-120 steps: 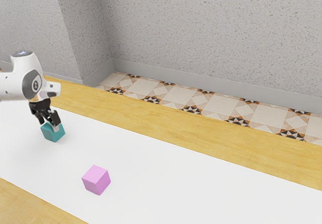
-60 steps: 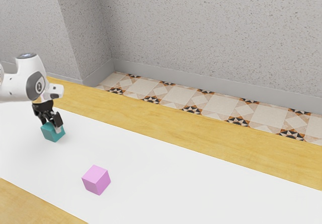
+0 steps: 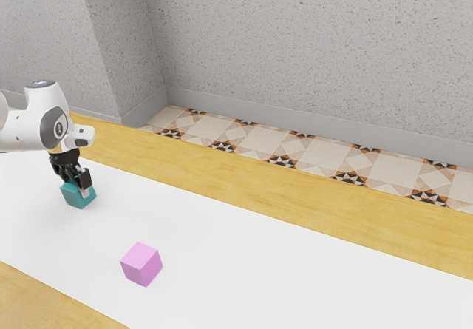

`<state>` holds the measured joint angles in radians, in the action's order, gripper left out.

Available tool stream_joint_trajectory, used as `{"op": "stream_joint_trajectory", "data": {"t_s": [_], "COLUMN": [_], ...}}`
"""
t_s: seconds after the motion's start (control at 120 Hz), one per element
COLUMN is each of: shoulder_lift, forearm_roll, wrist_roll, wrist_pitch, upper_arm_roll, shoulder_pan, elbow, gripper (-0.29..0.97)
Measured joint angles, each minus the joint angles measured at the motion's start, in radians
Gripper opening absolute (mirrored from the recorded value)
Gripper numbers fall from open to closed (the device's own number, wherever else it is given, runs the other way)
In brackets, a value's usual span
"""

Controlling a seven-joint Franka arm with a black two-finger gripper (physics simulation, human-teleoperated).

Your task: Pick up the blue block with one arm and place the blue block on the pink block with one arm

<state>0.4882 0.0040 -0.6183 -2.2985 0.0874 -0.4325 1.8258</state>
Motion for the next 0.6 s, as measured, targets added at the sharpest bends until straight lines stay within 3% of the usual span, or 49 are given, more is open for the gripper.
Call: {"op": "stream_joint_trajectory", "data": {"t_s": [0.433,0.6], "shoulder_lift": [-0.028,-0.148], "forearm_roll": [0.004,-0.004], "wrist_roll": [0.007,0.011], "wrist_pitch": [0.002,0.032], "upper_arm_roll": [-0.001,-0.027], "shoulder_pan": [0.003,0.003], "elbow": [0.004,0.060], "gripper": [0.37,0.37]}}
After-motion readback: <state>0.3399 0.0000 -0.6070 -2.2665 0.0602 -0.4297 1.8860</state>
